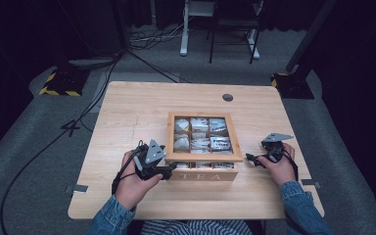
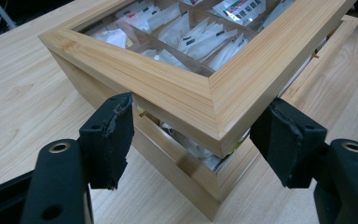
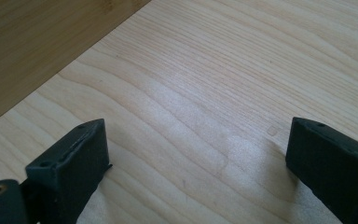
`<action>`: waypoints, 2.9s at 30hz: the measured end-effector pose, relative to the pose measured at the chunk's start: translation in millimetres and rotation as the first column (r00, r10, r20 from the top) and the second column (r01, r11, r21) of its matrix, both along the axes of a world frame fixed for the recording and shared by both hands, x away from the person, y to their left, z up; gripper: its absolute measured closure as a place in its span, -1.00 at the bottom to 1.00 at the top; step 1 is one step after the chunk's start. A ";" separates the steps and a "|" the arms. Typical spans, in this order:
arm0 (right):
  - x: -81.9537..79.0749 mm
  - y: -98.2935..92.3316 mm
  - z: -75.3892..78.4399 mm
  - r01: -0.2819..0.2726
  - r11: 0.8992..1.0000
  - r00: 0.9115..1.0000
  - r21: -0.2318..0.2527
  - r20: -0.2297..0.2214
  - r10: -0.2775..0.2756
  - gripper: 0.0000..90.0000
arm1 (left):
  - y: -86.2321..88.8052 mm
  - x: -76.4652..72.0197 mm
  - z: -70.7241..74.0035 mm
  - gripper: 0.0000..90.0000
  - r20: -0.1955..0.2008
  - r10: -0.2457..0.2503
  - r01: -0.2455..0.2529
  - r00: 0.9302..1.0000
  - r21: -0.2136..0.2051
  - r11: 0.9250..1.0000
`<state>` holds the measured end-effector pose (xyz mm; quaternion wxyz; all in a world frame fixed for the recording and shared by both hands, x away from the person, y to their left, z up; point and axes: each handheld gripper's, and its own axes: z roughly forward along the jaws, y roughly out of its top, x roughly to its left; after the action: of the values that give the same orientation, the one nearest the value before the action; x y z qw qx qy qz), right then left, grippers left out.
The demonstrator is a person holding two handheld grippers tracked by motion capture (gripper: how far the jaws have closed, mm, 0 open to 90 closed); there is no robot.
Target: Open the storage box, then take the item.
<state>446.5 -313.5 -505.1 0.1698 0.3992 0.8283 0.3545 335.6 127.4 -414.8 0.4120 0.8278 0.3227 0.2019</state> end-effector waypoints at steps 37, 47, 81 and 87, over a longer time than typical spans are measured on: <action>-2.9 -0.5 0.0 0.010 1.000 1.000 -0.003 0.003 -0.010 -0.85 | 2.3 31.2 48.3 -0.03 0.114 0.049 -0.040 0.992 -0.076 0.996; -3.1 -0.4 0.0 0.013 1.000 1.000 -0.002 0.003 -0.013 -0.85 | 2.7 40.7 52.2 0.13 0.127 0.082 -0.071 0.988 -0.091 0.993; -7.3 -4.0 7.5 0.135 0.990 0.991 0.030 -0.007 -0.135 -0.27 | 0.3 50.5 61.8 0.14 0.110 0.104 -0.093 0.988 -0.103 0.990; -13.5 -6.6 18.8 0.144 0.987 0.990 0.076 -0.007 -0.144 -0.20 | -2.0 52.1 60.3 0.12 0.119 0.102 -0.093 0.988 -0.077 0.993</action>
<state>433.0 -320.1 -486.3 0.1790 0.4643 0.7833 0.3725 387.6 125.5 -354.6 0.4497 0.7820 0.3439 0.2606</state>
